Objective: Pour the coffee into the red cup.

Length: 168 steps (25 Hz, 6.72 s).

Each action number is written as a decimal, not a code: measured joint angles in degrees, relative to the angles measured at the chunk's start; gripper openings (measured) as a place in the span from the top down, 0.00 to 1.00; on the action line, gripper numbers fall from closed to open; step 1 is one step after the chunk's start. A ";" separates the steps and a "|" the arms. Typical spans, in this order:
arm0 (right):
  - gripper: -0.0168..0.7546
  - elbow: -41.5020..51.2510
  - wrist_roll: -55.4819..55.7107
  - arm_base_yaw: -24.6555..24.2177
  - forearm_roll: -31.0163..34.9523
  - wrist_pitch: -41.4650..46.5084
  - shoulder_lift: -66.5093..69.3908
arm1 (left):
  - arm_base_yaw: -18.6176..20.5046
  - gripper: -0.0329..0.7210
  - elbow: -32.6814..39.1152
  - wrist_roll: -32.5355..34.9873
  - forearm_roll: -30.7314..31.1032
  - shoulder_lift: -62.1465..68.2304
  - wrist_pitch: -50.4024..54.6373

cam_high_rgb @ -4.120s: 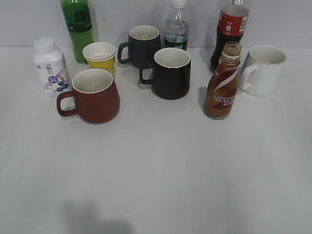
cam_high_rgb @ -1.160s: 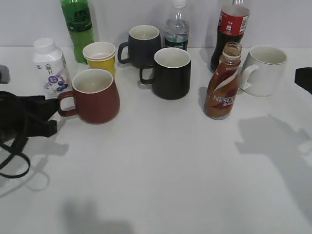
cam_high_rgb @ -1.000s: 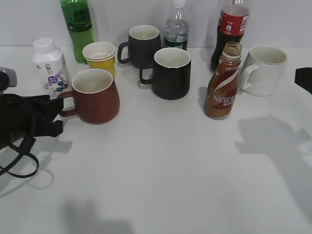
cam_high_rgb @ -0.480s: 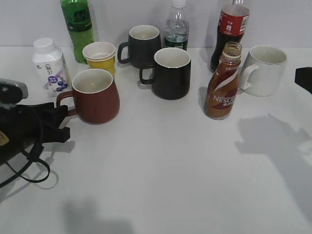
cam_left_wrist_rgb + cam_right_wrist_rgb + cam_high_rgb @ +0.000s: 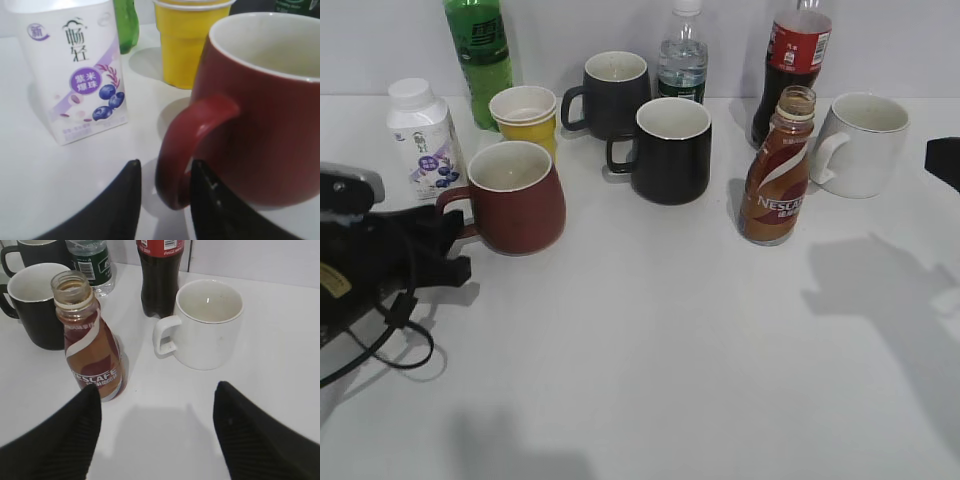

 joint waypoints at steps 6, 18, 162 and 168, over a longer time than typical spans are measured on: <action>0.30 0.00 0.00 0.00 0.00 0.00 0.00 | 0.00 0.60 -3.09 0.00 -0.22 3.21 -0.47; 0.30 0.00 -0.01 0.00 0.00 0.85 0.00 | 1.95 0.65 -10.23 0.06 0.06 8.23 -0.59; 0.32 -17.80 -70.74 10.10 -30.66 -35.16 39.67 | -11.50 0.86 -14.27 -0.72 32.28 -1.22 7.58; 0.32 -17.80 -72.47 10.10 -30.66 -35.20 39.67 | -11.50 0.86 -14.27 -0.72 32.39 -1.22 7.58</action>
